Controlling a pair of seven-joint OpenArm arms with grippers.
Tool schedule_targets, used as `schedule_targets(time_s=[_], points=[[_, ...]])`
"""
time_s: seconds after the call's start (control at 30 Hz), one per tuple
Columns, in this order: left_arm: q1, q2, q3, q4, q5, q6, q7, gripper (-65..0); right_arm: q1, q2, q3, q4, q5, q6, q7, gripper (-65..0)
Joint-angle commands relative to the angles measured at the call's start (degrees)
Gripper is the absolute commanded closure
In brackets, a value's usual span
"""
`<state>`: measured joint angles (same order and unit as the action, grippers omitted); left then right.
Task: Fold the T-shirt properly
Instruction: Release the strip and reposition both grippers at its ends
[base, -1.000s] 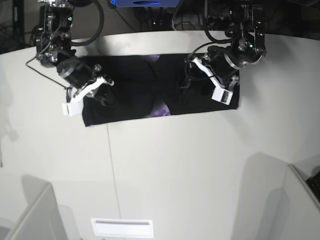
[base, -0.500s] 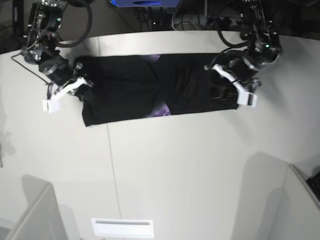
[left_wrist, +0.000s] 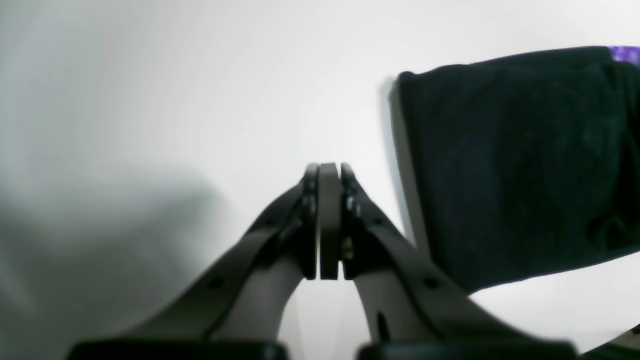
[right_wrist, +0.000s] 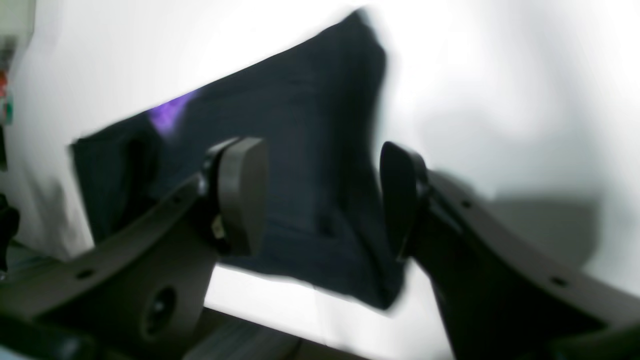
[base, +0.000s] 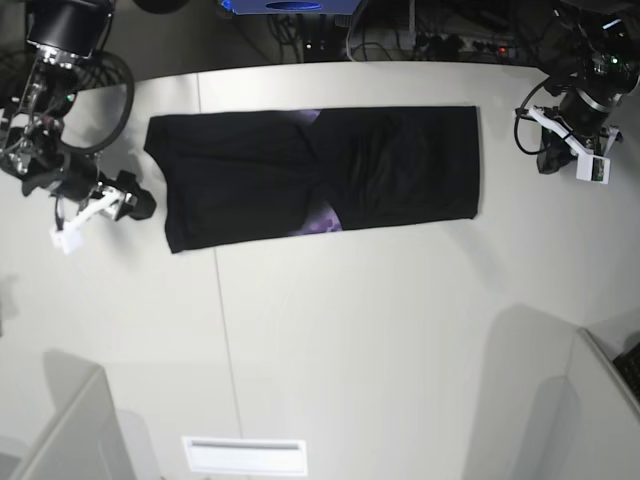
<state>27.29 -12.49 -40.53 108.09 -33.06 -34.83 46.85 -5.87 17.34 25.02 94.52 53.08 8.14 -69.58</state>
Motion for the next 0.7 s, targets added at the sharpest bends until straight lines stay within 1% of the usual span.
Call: schedule_targets(time_s=[0.0, 0.13, 0.2, 0.27, 0.33, 0.47, 0.53, 0.67], points=[[0.27, -0.65, -0.39, 0.35, -0.66, -0.38, -1.09, 0.0, 1.08, 1.60, 0.17, -0.41, 1.29, 0.34, 0.70, -34.7], [-0.08, -0.65, -0.21, -2.91, -0.66, -0.38, -1.18, 0.0, 1.17, 2.04, -0.27, -2.26, 1.29, 0.43, 2.55, -34.7], [-0.34, -0.74, -0.21, -4.84, -0.66, -0.38, -1.27, 0.0, 1.87, 2.39, -2.82, -4.28, 1.29, 1.05, 3.69, -34.7], [-0.78, -0.74, -0.13, -6.07, -0.66, -0.38, -1.27, 0.0, 2.57, 3.45, -5.63, -7.80, 1.29, 4.12, 5.36, -34.7], [-1.22, -0.65, 0.93, -7.48, -0.57, -0.38, -1.27, 0.0, 2.84, 3.54, -6.77, -10.87, 1.29, 6.94, 6.94, -34.4], [-1.49, -0.74, 1.54, -9.68, -0.57, -0.38, -1.27, 0.0, 1.52, 3.45, -8.71, -12.63, 1.29, 7.11, 9.32, -34.2], [-1.57, -0.74, 1.63, -10.29, -0.57, -0.38, -1.27, 0.0, 1.08, 3.54, -10.55, -12.63, 1.29, 7.11, 9.41, -34.2], [-1.66, -0.65, 1.63, -10.38, -0.57, -0.38, -1.27, 0.0, 0.73, 2.66, -14.33, -12.63, 1.29, 7.11, 9.49, -34.1]])
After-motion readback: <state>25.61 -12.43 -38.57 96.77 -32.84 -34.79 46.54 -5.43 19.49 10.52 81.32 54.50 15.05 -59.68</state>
